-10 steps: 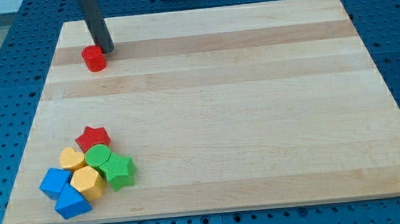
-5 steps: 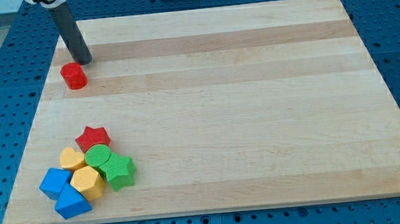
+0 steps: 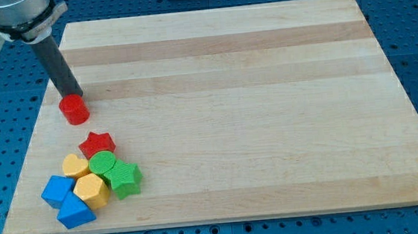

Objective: Place the red circle to the left side of the red star

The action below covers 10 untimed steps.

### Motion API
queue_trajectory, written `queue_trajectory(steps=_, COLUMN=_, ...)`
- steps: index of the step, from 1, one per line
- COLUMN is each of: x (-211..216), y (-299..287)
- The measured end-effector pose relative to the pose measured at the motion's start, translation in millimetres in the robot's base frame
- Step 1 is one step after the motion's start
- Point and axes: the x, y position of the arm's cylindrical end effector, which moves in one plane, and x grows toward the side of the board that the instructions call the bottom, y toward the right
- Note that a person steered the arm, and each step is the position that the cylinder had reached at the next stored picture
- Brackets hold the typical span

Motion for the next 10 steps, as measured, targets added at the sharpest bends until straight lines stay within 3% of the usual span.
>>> queue_trajectory(steps=3, x=58.7, y=0.0)
queue_trajectory(steps=6, x=45.4, y=16.5)
queue_trajectory(steps=10, x=70.5, y=19.8)
